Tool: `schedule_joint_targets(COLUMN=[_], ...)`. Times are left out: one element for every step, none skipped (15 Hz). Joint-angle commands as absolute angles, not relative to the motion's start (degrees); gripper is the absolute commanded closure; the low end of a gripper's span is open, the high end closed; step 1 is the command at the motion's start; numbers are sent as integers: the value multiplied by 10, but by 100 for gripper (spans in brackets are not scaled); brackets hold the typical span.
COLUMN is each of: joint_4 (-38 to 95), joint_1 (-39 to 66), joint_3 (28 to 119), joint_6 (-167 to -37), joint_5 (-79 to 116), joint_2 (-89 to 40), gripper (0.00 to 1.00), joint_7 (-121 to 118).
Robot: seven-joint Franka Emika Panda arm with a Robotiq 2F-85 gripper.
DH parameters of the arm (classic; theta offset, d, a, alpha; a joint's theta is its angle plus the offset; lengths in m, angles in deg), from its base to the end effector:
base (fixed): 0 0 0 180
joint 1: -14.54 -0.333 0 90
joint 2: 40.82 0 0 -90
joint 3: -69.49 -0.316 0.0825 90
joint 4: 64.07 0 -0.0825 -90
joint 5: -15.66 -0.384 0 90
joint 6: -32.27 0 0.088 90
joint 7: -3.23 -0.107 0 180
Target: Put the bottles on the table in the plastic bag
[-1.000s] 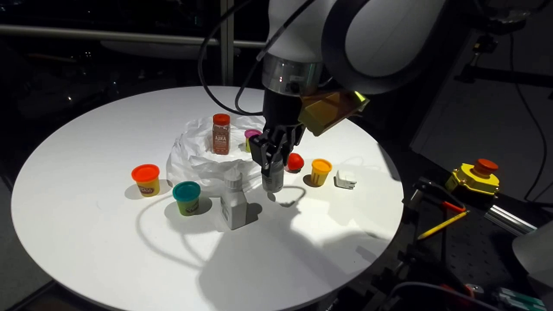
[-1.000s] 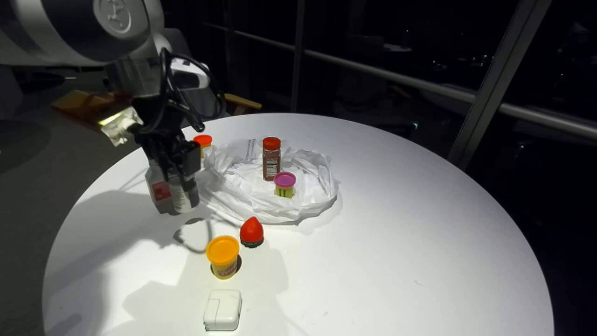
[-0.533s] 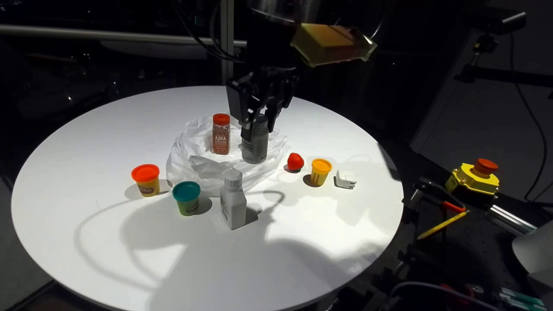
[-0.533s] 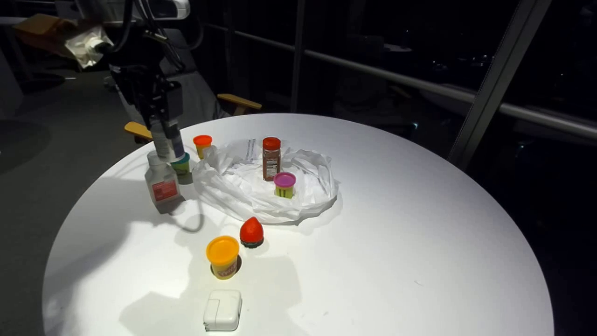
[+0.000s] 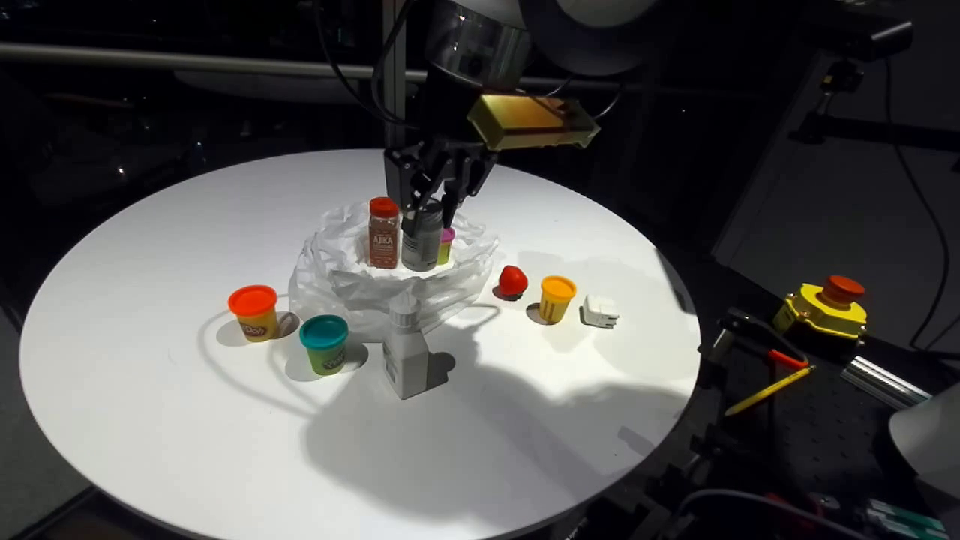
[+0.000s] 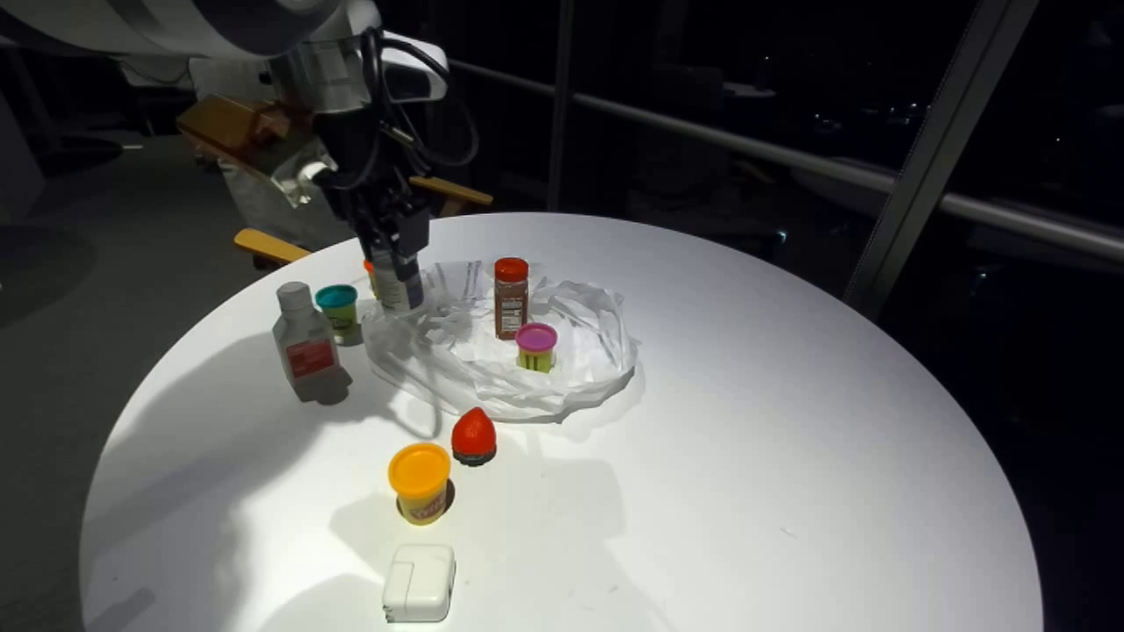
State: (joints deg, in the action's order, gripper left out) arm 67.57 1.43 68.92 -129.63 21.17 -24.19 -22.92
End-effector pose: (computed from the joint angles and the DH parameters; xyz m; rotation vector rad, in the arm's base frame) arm 0.5353 0.1353 0.2456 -3.0681 0.2006 -0.3652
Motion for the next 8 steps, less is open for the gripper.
schedule_joint_targets(joint_4=[640, 633, 627, 622, 617, 609, 606, 601], joint_1=[18, 16, 14, 13, 11, 11, 14, 17], joint_3=[699, 707, 713, 720, 728, 734, 737, 740], joint_6=[-1337, -1345, -1349, -1353, -1356, -1356, -1354, -1352], joint_5=[202, 205, 205, 206, 208, 208, 204, 201], joint_2=[-210, -200, -195, -189, -183, -174, -169, -161], gripper=[74, 74, 74, 74, 74, 74, 74, 74], joint_7=[-214, -215, -214, -214, -214, -213, -210, -208])
